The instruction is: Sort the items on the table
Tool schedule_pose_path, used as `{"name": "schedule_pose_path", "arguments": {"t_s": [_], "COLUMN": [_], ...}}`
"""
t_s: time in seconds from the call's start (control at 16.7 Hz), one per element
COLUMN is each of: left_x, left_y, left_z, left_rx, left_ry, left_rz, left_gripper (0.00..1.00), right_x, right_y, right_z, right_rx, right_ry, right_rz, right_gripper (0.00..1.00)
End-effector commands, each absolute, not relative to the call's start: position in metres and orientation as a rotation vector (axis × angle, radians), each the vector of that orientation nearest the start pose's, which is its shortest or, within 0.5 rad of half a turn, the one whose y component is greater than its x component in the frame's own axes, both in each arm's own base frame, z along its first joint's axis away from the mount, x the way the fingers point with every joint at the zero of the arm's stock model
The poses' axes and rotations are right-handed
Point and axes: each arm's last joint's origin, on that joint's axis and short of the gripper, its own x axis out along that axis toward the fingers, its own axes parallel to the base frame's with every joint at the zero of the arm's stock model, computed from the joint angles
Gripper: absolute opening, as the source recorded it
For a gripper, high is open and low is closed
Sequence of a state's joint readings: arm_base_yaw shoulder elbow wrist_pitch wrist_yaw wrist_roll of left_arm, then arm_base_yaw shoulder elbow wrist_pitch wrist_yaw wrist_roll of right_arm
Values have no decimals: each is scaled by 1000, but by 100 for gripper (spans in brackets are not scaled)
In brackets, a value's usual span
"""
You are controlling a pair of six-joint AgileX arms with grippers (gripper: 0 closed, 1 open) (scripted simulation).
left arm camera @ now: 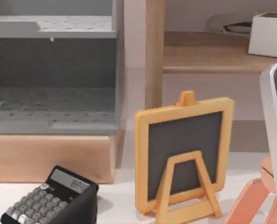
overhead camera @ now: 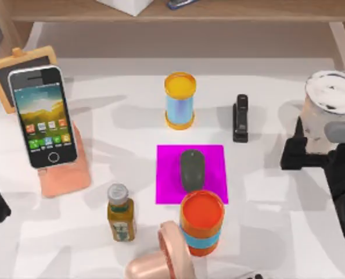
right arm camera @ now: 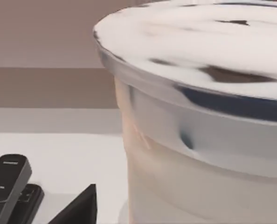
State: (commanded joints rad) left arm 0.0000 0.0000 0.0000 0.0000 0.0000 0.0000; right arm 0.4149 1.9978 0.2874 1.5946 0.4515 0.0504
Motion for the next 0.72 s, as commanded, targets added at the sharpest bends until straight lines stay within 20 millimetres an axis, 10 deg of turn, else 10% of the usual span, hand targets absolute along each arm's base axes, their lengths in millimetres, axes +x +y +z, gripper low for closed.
{"name": "schedule_pose_path", "arguments": {"t_s": [0.54,0.72], "left_x": [106,106], "left_y": [-1,-1], "left_z": [160,160], "left_rx": [0,0], "left_ry": [0,0], "left_rz": [0,0], "left_gripper": [100,100], "right_x": [264,264], "right_y": [92,92], "right_z": [75,75], "right_rx": [-11,-11], "right_ry": [98,98], "right_rz": [-17,-17], "right_gripper": [100,77]}}
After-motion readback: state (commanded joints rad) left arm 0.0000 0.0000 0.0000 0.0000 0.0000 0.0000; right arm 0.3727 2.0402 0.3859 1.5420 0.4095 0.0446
